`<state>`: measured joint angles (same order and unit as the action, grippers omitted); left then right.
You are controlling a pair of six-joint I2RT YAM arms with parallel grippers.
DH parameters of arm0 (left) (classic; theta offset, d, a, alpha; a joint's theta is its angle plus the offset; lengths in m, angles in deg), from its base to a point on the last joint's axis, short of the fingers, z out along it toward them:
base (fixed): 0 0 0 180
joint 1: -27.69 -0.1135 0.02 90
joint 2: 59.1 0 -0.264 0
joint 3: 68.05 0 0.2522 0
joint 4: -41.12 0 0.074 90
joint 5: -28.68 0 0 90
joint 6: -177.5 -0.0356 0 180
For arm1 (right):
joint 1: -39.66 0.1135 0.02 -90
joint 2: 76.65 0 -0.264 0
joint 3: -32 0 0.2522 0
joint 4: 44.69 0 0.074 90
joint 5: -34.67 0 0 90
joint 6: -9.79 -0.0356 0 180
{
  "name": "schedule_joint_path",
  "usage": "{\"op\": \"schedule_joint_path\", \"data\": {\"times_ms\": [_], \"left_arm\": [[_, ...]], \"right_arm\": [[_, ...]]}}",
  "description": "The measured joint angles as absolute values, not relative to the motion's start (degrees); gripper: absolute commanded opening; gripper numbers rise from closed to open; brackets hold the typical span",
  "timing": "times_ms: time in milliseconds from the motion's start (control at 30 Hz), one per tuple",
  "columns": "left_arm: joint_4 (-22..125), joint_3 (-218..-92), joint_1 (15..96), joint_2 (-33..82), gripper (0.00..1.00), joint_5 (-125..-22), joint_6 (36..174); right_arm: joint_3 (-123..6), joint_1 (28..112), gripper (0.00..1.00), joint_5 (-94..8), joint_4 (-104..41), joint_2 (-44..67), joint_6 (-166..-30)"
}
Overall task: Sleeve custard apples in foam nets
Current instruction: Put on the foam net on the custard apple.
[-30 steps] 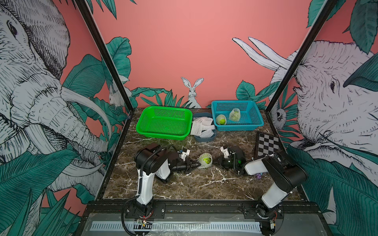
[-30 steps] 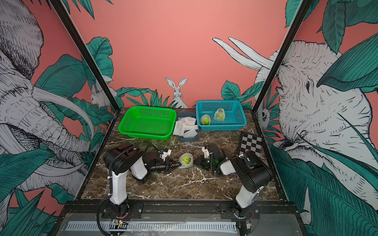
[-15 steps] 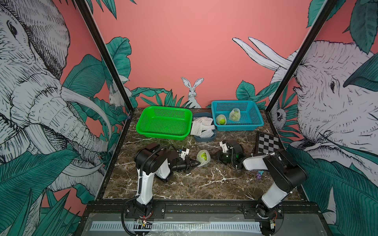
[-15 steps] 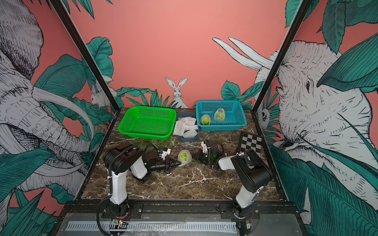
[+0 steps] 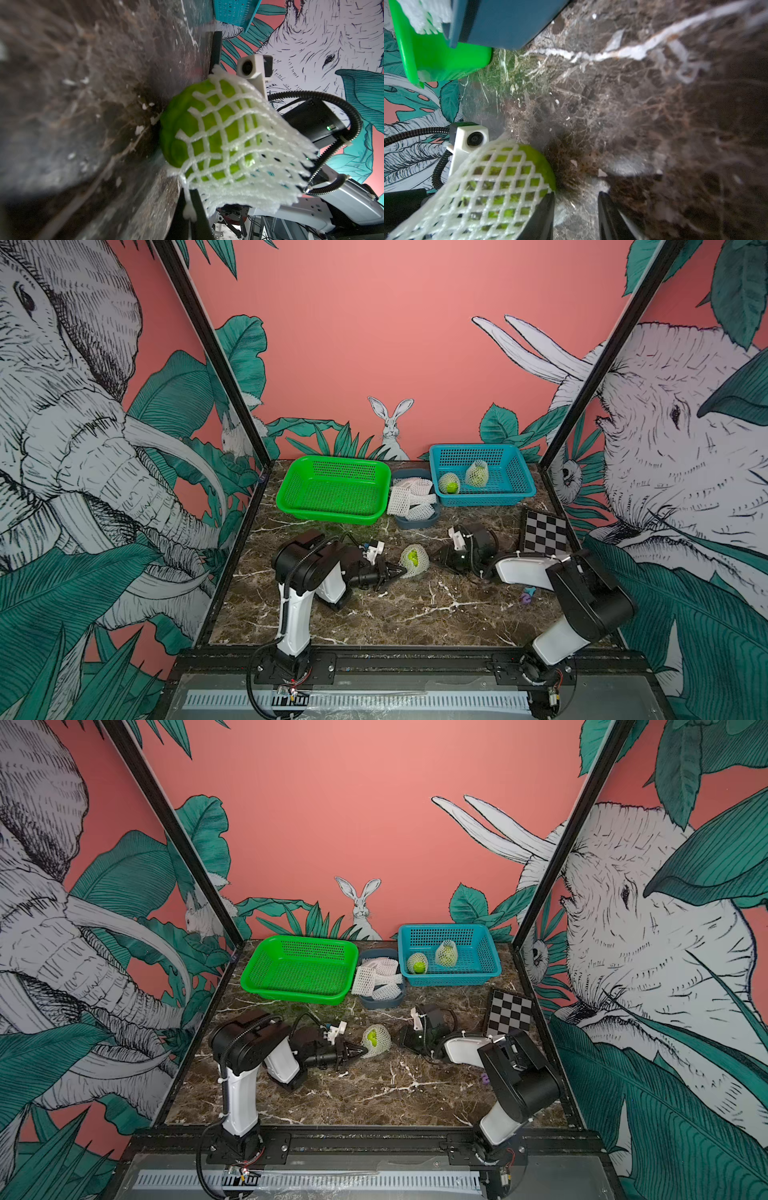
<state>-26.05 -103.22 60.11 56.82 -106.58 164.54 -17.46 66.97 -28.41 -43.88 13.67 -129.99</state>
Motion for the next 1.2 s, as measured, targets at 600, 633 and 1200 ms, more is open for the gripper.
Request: {"op": "schedule_joint_path", "data": {"times_ms": [600, 633, 1200], "left_arm": [[-26.27, -103.16, 60.11, 56.82, 0.0, -105.81, 164.91], [-26.27, -103.16, 60.11, 56.82, 0.0, -105.79, 164.93], [-26.42, -103.16, 60.11, 56.86, 0.0, -105.42, 165.28]], "right_arm": [[-32.85, 74.75, 0.99, -41.68, -10.33, -1.93, -114.97], [-33.64, 75.95, 0.99, -41.88, -8.95, -2.06, -114.38], [-49.94, 91.12, 0.99, -57.18, 4.27, 13.08, -112.18]]}}
